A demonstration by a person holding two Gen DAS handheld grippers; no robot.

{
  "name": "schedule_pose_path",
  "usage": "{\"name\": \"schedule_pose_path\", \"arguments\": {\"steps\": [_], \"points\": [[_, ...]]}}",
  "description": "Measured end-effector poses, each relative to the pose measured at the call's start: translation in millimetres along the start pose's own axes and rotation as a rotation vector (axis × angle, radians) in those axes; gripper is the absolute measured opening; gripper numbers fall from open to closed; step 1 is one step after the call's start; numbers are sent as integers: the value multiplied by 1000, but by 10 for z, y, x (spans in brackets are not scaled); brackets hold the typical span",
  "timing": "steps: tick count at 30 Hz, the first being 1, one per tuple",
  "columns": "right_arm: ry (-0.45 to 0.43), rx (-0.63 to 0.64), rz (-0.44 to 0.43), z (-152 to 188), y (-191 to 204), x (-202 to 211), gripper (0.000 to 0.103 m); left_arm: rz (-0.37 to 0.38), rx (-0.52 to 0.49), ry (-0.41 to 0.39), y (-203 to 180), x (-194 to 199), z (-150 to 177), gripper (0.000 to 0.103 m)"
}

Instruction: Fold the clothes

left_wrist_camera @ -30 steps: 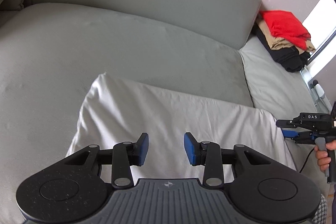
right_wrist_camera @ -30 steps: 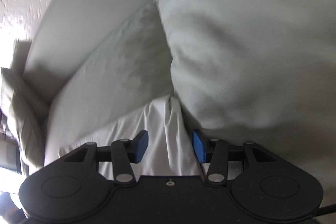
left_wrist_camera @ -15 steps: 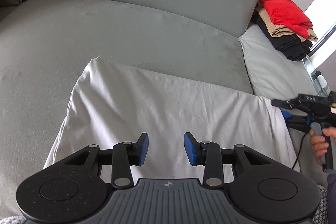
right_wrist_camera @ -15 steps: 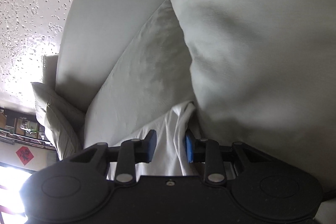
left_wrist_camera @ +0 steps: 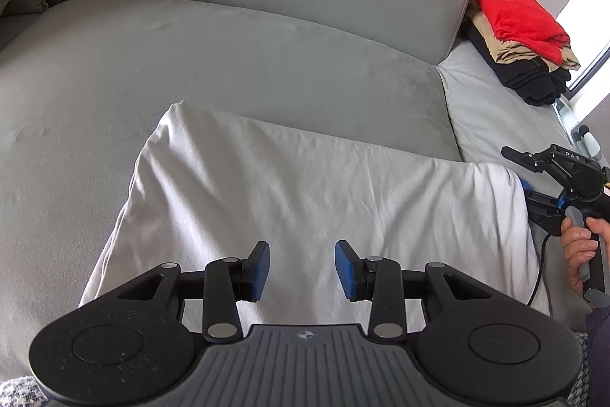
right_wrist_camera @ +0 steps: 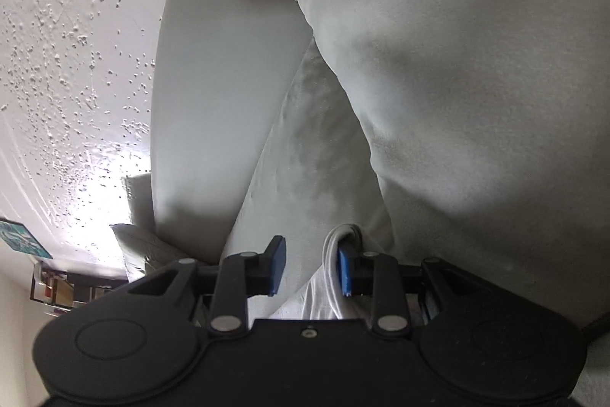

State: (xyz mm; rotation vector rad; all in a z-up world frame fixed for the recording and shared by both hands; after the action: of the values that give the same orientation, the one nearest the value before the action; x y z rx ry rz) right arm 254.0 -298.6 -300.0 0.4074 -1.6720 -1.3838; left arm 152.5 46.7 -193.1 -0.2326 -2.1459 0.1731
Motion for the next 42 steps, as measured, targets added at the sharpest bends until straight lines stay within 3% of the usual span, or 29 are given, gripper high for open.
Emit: {"name": "schedule_pose_path", "arguments": {"steps": [4,7,11,17,20,25,28,32,38,41,42], "points": [[-52,-67,8,1,-21,4,27,-1,-2,-5,0,22,16,36],[-126,-103,19,18,-39,37,8,-2,12,-6,24,21,25,36],[-225,-119,6,-6,-79,164,8,-5,30,-22,62,42,27,36],[-231,-75,103,-36,-87,199,11,-7,77,-42,148,68,41,37],[-263,-31,170,-28,-59,167,6,-13,95,-49,211,79,52,37],[-377,206,321,68,78,162,2,-42,113,-82,384,130,26,37],[-344,235,347,42,75,86,1,-73,143,-122,609,165,-70,38],[-267,187,305,-3,58,126,7,-89,205,-166,965,136,-250,42],[-221,132,281,-8,16,175,10,-3,319,-131,1306,-161,-421,44],[-221,132,297,-14,21,145,10,73,363,-91,1351,-260,-404,38],[-222,128,299,-17,21,138,10,92,367,-84,1353,-273,-400,31]]}}
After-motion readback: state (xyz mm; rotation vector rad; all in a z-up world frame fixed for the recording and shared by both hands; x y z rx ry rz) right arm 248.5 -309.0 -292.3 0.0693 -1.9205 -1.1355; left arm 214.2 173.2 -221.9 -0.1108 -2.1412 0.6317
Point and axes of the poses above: each gripper's, at about its wrist camera, not at the fingertips, and x roughly against the way its jaws point, y to its left, z to its underside, the point moved 6 cm from there along -x, roughly the way its jaws point, and after that the axes turned 7 degrees about -x, right-handed, at the moved point
